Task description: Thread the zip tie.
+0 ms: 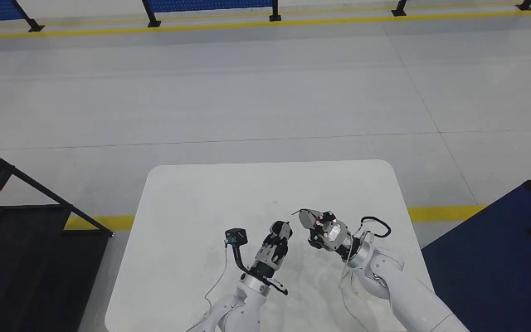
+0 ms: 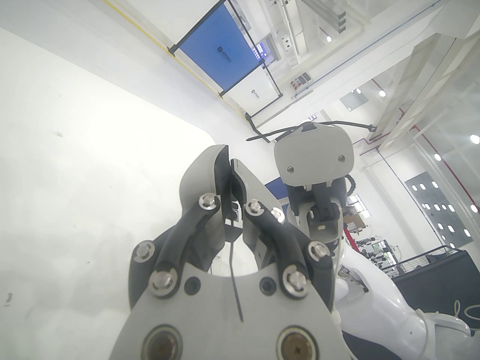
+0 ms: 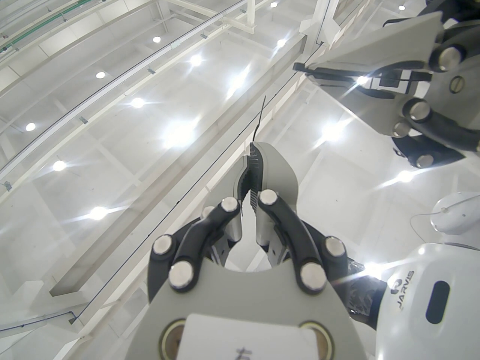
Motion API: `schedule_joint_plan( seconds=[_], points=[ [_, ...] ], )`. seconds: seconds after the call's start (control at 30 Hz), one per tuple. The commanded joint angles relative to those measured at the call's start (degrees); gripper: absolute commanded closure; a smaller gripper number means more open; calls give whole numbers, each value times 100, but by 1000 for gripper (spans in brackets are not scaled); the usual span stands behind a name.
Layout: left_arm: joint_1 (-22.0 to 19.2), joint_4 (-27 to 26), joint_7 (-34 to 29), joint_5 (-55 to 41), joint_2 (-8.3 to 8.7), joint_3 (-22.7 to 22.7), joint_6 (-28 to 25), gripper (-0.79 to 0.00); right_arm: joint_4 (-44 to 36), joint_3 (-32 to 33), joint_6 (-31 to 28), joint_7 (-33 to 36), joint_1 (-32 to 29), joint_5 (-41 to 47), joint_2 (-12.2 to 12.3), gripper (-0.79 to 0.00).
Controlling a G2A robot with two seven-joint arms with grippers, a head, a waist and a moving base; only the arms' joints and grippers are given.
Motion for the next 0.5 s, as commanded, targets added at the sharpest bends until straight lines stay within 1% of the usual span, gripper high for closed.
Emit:
schedule_joint_plan(
  seconds=[0.0,0.2,0.47],
  points=[
    [0,0,0,0,0,0,0,0,0,0,0,0,0,0,0,0],
    [0,0,0,0,0,0,0,0,-94,22,-112,-102,-123,-44,-38,0],
    [0,0,0,0,0,0,0,0,-99,38,-107,-119,-242,-81,-130,0]
  ],
)
